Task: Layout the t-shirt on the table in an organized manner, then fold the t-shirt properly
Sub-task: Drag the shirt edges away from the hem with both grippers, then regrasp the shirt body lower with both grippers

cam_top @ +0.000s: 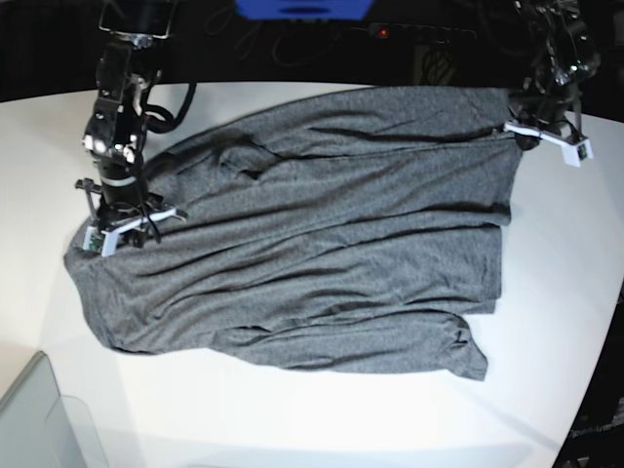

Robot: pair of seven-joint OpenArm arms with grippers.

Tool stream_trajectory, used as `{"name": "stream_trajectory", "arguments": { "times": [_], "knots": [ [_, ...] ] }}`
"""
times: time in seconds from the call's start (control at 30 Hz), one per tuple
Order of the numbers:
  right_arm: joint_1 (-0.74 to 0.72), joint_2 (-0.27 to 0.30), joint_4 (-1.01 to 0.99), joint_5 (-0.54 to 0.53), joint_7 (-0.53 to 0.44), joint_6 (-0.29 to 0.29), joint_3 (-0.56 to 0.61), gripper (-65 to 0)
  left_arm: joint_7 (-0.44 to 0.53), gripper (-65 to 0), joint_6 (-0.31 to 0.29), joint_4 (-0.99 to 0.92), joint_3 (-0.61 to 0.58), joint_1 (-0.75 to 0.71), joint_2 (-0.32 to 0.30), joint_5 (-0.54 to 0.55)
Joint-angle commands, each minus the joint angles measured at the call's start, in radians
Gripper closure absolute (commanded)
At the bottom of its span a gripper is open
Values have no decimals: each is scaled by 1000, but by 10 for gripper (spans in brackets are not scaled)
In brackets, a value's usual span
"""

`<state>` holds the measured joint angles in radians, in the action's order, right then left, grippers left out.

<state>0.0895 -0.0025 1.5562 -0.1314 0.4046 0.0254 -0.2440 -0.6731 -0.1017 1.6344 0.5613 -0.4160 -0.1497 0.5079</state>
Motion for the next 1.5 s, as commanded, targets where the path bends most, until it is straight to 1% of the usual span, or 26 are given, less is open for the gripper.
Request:
{"name": "stream_trajectory", "arguments": {
  "times": [0.0, 0.1, 0.17, 0.3, 0.37, 0.43, 0.5, 0.53, 0.63, 0.7, 0.73, 0.83, 0.87, 0.9, 0.97, 1.0, 1.07, 1.17, 1.23, 1.27, 1.37, 1.47],
  "knots": [
    [-12, 3, 19, -1, -25, 1, 1, -70, 20, -5, -3, 3, 6, 4, -12, 8],
    [-12, 3, 19, -1, -25, 1, 1, -70, 13, -16, -3, -1, 6, 6, -12, 10],
    [-12, 3, 19, -1, -25, 1, 1, -70, 13, -75, -5, -1, 6, 4, -12, 11],
    [-14, 3, 19, -1, -25, 1, 1, -70, 11, -229, -5, 53, 7, -5, -12, 16],
    [-15, 5, 19, -1, -25, 1, 1, -70, 11, -266, -5, 100, 42, -27, -4, 19],
    [-15, 8, 19, -1, -25, 1, 2, -70, 11, -272, -5, 174, 87, -34, 11, 19],
    [-15, 12, 19, 0, -25, 1, 2, -70, 11, -271, -5, 254, 127, -28, 40, 19],
    [-15, 22, 19, 0, -23, 1, 2, -70, 11, -271, -5, 283, 136, -13, 45, 19],
    [-20, 26, 19, 0, -6, 1, 2, -69, 10, -271, -5, 289, 93, 113, 43, 7],
    [-29, 26, 19, 0, 17, 1, 2, -67, 10, -271, -3, 201, 29, 231, 25, -21],
    [-41, 25, 19, 0, 26, 1, 2, -59, 10, -270, 3, 131, -28, 305, 12, -44],
    [-58, 23, 17, 2, 57, 1, 1, 0, 10, -269, 4, -151, -185, 530, -17, -144],
    [-63, 23, 17, 2, 64, 1, 1, 0, 16, -268, 4, -270, -228, 602, -20, -173],
    [-72, 23, 17, 2, 70, 1, 1, 0, 25, -260, 0, -368, -252, 659, -17, -199],
    [-87, 25, 16, 3, 80, 1, -1, 0, 57, -224, -3, -538, -277, 759, -12, -234],
    [-93, 28, 13, 3, 80, 1, -1, 0, 75, -212, -3, -590, -286, 793, -12, -249],
    [-107, 48, 10, 3, 80, 1, -2, 0, 123, -194, -3, -667, -303, 823, -17, -254],
    [-130, 54, 10, 3, 80, 1, -1, 0, 192, -192, -3, -741, -344, 857, -23, -256],
    [-158, 57, 0, 3, 80, 1, -1, 0, 229, -191, -2, -794, -364, 865, -43, -256],
    [-175, 68, -15, 3, 80, 1, 1, 0, 255, -191, -2, -831, -372, 866, -46, -256],
    [-242, 77, -99, 2, 76, 1, 2, 0, 370, -191, 3, -925, -373, 866, -46, -256],
    [-327, 77, -225, 2, 73, 3, 2, 0, 477, -191, 4, -1006, -387, 877, -44, -256]
  ]
}}
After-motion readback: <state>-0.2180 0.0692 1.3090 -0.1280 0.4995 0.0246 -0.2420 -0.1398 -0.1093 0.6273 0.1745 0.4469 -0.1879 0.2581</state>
